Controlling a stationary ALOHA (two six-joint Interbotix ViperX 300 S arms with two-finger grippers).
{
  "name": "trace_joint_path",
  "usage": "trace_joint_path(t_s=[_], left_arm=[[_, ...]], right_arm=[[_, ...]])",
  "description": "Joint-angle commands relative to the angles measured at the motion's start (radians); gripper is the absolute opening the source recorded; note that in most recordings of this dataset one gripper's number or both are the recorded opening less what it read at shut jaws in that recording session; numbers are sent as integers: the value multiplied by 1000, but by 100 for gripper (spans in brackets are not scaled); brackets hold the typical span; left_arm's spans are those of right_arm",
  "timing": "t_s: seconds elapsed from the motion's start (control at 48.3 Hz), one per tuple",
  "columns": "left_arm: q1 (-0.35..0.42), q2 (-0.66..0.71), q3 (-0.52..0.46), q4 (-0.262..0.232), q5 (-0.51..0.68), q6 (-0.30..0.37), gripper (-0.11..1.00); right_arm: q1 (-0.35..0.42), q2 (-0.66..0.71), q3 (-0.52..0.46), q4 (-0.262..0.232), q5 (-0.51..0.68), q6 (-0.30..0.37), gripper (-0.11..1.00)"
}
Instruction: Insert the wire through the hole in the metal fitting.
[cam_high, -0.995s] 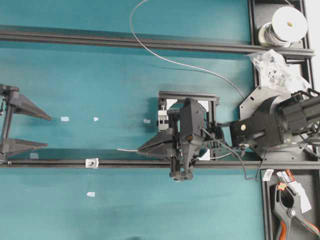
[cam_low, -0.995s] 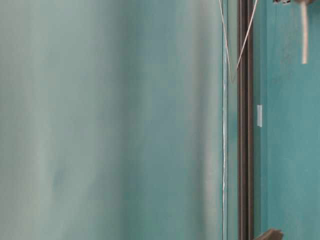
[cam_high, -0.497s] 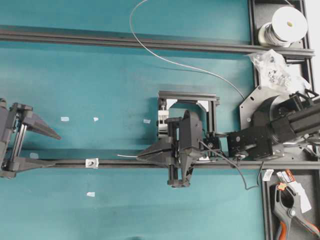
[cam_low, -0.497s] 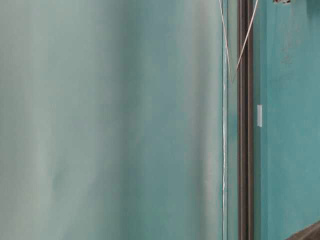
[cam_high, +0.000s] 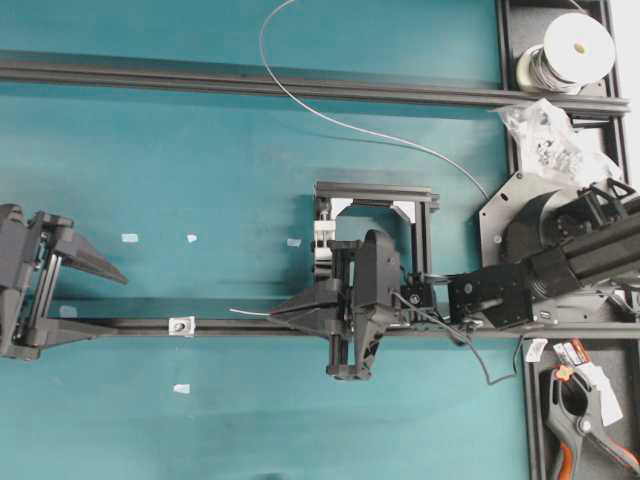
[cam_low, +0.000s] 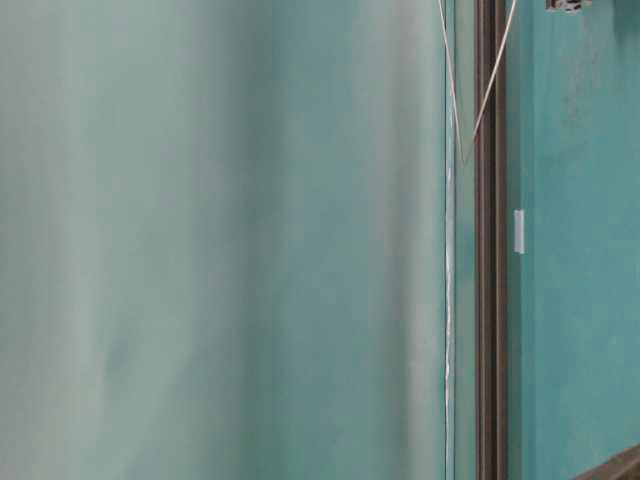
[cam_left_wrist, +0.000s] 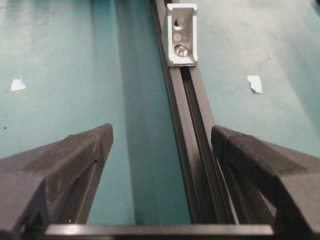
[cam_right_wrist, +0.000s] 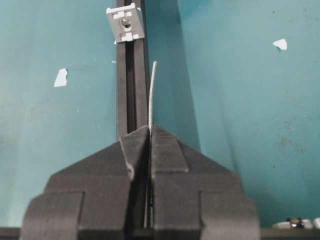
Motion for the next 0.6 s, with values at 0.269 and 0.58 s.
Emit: trace_joint_path(t_s=[0.269,0.58], left_arm=[[-3,23,-31,-3,-26,-2,83],[-3,23,-34,-3,-28,-2,83]], right_arm=[[6,-3,-26,-6,-2,-3,-1],[6,-60,-41,-6,37,-84,-1]])
